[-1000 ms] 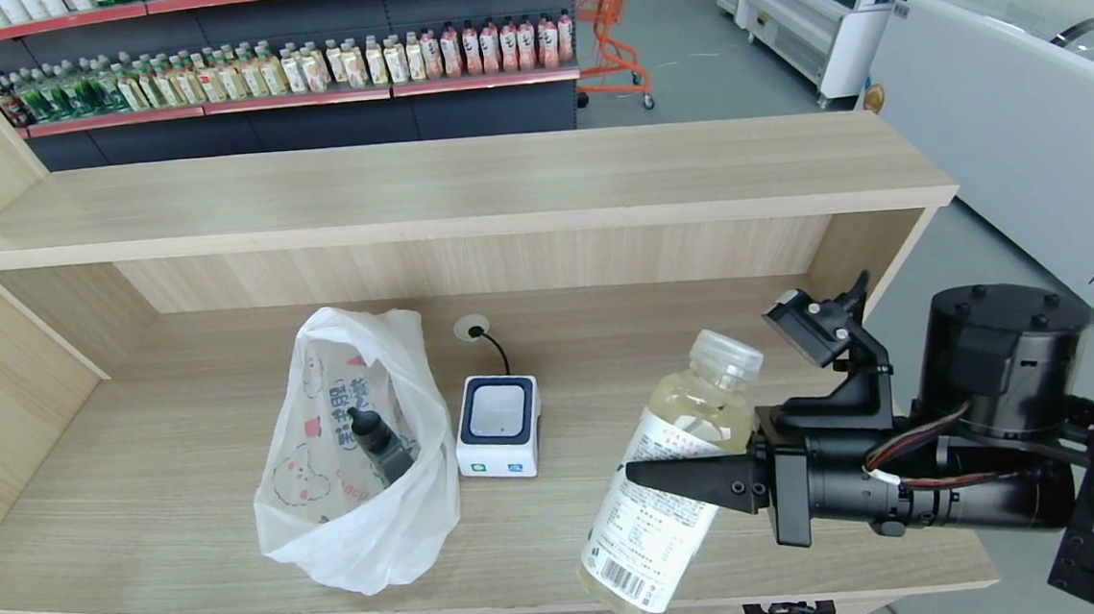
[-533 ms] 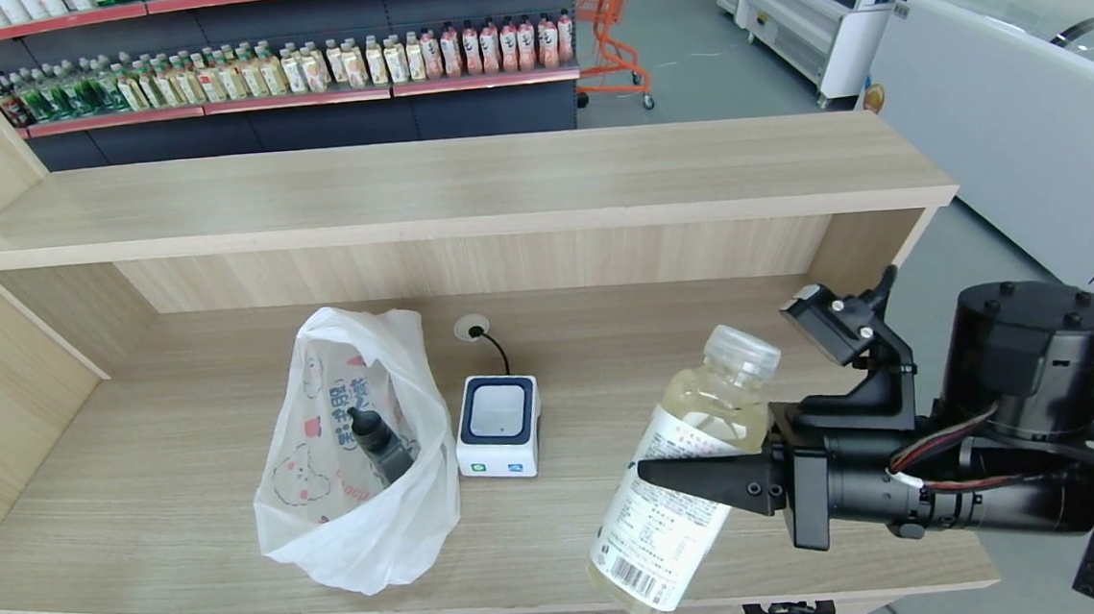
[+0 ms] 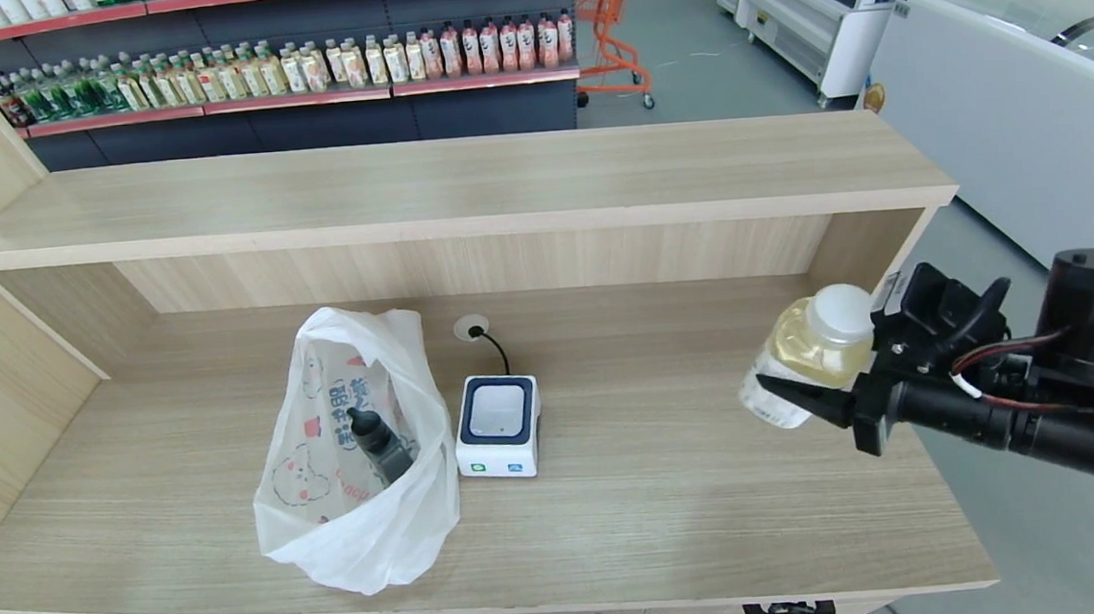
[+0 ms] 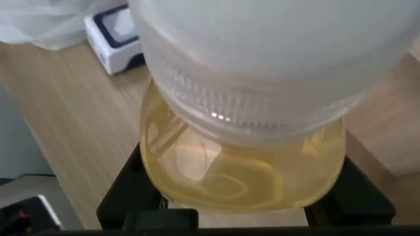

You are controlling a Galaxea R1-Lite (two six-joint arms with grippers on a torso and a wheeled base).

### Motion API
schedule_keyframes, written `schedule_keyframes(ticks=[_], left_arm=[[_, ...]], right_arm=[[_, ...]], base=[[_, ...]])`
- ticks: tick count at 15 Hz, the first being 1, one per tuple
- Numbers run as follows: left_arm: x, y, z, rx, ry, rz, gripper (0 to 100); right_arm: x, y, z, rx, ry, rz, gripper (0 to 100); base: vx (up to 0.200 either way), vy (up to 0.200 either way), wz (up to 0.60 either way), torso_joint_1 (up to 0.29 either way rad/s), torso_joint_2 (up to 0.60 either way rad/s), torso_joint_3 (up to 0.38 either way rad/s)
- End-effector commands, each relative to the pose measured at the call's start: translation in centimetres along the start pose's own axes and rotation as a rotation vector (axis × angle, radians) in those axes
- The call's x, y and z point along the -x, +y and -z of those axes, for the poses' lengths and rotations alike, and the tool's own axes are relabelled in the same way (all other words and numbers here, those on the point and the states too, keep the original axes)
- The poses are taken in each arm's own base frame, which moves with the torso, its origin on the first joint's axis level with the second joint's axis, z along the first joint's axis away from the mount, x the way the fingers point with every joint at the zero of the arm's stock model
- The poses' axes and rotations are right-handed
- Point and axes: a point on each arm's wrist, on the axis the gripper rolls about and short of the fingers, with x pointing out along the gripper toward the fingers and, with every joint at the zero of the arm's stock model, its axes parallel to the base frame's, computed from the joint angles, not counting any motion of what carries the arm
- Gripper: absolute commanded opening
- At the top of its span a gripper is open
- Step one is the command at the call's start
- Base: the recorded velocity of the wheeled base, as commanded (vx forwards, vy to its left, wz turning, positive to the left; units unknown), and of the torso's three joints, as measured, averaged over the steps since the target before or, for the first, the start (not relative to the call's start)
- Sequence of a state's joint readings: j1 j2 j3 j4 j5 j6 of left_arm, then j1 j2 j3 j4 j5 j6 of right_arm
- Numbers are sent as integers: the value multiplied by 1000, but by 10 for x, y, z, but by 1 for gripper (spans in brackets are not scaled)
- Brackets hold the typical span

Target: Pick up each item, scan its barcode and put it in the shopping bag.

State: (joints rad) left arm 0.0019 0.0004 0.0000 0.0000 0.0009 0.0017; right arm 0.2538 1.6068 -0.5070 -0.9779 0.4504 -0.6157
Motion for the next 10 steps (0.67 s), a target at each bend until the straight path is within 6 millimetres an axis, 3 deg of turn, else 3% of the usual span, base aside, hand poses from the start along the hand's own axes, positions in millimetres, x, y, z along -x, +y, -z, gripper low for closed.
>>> schedule_keyframes(ticks=[1,6,10], left_arm=[[0,0,0,0,0,0,100],[0,0,0,0,0,0,100],[0,0,0,-3,0,0,100]], right_arm=[[15,-23,12,66,69,128,0],[17,-26,7,168,52,192,0],[21,-24,8,139,57,194,0]], base=[[0,0,0,0,0,0],[0,0,0,0,0,0],[0,0,0,0,0,0]])
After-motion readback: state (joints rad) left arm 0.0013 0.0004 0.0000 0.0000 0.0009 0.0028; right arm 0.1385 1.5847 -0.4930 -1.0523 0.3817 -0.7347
